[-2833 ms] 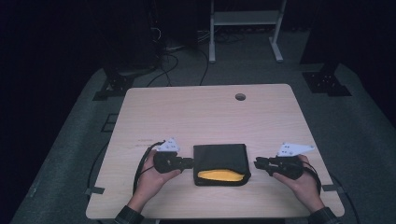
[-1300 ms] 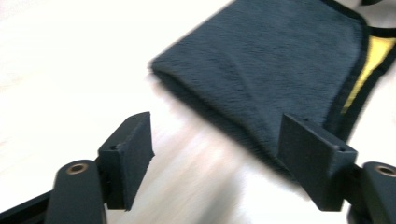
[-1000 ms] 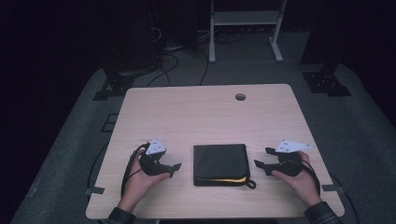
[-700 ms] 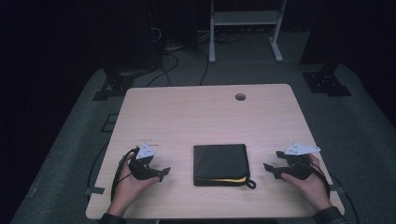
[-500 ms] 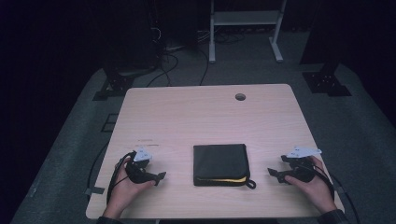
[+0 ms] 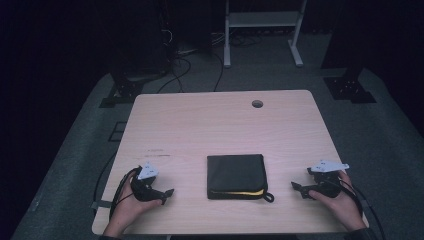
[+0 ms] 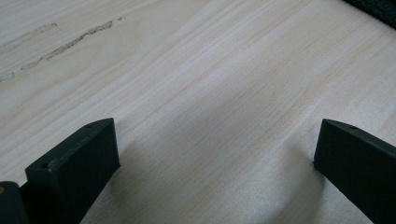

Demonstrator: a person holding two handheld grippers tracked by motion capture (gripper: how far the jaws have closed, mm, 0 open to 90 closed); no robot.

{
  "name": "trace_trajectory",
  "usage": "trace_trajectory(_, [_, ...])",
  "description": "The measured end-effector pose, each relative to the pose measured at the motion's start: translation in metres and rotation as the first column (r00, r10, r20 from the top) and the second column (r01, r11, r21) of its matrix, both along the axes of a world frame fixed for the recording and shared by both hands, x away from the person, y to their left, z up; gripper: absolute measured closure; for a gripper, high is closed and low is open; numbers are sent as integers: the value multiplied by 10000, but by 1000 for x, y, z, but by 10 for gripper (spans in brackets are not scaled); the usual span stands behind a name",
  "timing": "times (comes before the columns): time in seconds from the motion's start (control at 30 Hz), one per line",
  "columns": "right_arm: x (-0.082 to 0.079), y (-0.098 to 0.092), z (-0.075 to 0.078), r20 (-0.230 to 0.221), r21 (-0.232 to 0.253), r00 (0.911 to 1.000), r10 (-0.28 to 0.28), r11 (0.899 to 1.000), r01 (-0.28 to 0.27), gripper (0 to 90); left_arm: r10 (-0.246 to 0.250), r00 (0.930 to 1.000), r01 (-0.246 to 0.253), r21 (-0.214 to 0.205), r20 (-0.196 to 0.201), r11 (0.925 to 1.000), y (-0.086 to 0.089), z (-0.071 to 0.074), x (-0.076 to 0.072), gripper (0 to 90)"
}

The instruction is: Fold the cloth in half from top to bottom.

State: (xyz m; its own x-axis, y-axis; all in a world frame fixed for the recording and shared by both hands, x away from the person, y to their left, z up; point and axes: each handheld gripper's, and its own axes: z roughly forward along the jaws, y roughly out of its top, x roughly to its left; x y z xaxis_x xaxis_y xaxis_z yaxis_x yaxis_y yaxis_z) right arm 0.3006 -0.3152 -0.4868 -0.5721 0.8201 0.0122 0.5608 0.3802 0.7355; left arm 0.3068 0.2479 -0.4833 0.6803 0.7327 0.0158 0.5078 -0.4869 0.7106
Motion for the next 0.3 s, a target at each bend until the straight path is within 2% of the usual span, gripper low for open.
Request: trace_trajectory(0.3, [0, 0, 0, 12, -16, 10000, -3, 10000, 3, 127, -78, 10000, 78, -19, 53, 10000, 1, 0, 0, 0])
